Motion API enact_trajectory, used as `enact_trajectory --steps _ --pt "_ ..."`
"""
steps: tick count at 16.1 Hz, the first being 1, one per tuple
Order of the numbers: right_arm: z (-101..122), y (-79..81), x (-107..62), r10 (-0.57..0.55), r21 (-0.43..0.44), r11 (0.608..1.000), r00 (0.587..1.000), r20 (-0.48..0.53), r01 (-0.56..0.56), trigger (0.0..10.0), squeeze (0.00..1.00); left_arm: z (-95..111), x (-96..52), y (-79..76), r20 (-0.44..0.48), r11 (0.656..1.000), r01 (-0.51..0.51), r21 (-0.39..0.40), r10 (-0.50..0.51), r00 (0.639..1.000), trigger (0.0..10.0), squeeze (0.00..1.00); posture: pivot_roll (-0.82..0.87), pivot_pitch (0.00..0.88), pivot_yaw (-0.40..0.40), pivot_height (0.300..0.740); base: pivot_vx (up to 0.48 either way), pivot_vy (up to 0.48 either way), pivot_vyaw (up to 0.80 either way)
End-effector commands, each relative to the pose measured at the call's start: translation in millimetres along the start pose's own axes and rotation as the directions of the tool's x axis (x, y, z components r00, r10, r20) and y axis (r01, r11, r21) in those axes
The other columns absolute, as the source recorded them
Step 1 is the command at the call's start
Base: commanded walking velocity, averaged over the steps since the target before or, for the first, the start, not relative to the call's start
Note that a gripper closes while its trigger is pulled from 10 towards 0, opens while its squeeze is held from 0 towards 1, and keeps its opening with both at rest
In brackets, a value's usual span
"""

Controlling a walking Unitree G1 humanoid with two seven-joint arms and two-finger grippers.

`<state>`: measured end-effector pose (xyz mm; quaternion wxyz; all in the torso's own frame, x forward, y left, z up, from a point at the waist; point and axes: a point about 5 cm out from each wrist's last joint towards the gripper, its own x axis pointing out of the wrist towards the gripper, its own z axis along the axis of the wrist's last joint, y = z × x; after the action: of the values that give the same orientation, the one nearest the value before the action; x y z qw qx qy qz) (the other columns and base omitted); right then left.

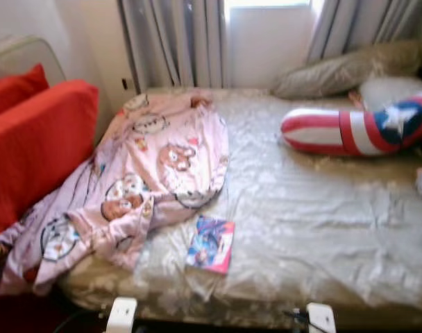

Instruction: Clean up the room

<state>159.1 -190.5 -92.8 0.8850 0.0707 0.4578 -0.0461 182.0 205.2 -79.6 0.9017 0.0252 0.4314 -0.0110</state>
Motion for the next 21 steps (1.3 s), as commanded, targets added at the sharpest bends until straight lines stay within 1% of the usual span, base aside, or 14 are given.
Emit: enact_trajectory --steps 1,4,7,9,11,14,16,17,19,21 --pt "-6 -2.5 -1.4 -0.009 0.008 1.0 1.0 -0.022 0.009 10.0 0.0 -2 -0.2 -1.0 -0.01 1.0 0.01 0.017 -0.009 1.0 10.0 0.0 0.01 0.0 0.024 0.74 0.0 0.48 0.0" --pt "-7 0.0 -1.2 -0.007 0.009 1.0 1.0 -0.028 0.007 10.0 0.0 -2 -0.3 -0.3 -0.01 1.0 0.008 0.016 -0.008 1.0 10.0 0.0 0.01 0.0 0.024 0.74 0.0 0.48 0.0" --pt "-7 6.4 -0.1 0.0 0.002 1.0 0.999 -0.037 0.0 10.0 0.0 -2 -0.4 -0.1 -0.011 1.0 0.007 0.015 -0.007 1.0 10.0 0.0 0.01 0.0 0.024 0.74 0.0 0.48 0.0" --pt "-7 10.5 0.5 0.007 0.003 1.0 0.999 -0.035 -0.007 10.0 0.0 -2 -0.3 -0.9 -0.009 1.0 0.007 0.014 -0.007 1.0 10.0 0.0 0.01 0.0 0.023 0.74 0.0 0.292 0.0" --pt "-7 10.9 0.4 0.009 0.001 1.0 0.999 -0.036 -0.009 10.0 0.0 -2 -0.2 -1.4 -0.006 1.0 0.008 0.018 -0.007 1.0 10.0 0.0 0.01 0.0 0.022 0.74 0.0 0.0 0.0" --pt "-12 -2.4 -2.7 -0.004 -0.003 1.0 0.999 -0.042 0.004 10.0 0.0 -1 -0.2 -2.3 0.004 1.0 0.017 0.006 -0.017 1.0 10.0 0.0 0.02 0.0 0.02 0.74 0.0 0.0 0.0" --pt "-13 -10.5 -4.4 -0.011 -0.002 1.0 0.999 -0.042 0.011 10.0 0.0 -2 -0.4 -2.3 -0.001 1.0 0.018 0.019 -0.018 1.0 10.0 0.0 0.02 0.0 0.02 0.74 0.0 0.0 0.0" --pt "-13 -14.0 -5.2 -0.014 -0.001 1.0 0.999 -0.042 0.014 10.0 0.0 -3 -0.6 -3.9 0.0 0.999 0.033 0.032 -0.033 0.999 10.0 0.0 0.02 0.0 0.02 0.74 0.0 -0.266 0.0" --pt "-13 -14.3 -5.3 -0.014 -0.002 1.0 0.999 -0.042 0.014 10.0 0.0 -1 0.9 -10.5 -0.001 0.998 0.041 0.041 -0.041 0.999 10.0 0.0 0.02 0.0 0.019 0.74 0.0 -0.36 0.0" --pt "-13 -11.6 -4.7 -0.011 -0.004 1.0 0.999 -0.043 0.011 10.0 0.0 1 1.6 -12.7 0.0 0.998 0.041 0.04 -0.041 0.999 10.0 0.0 0.02 0.0 0.019 0.74 0.0 -0.454 0.0"
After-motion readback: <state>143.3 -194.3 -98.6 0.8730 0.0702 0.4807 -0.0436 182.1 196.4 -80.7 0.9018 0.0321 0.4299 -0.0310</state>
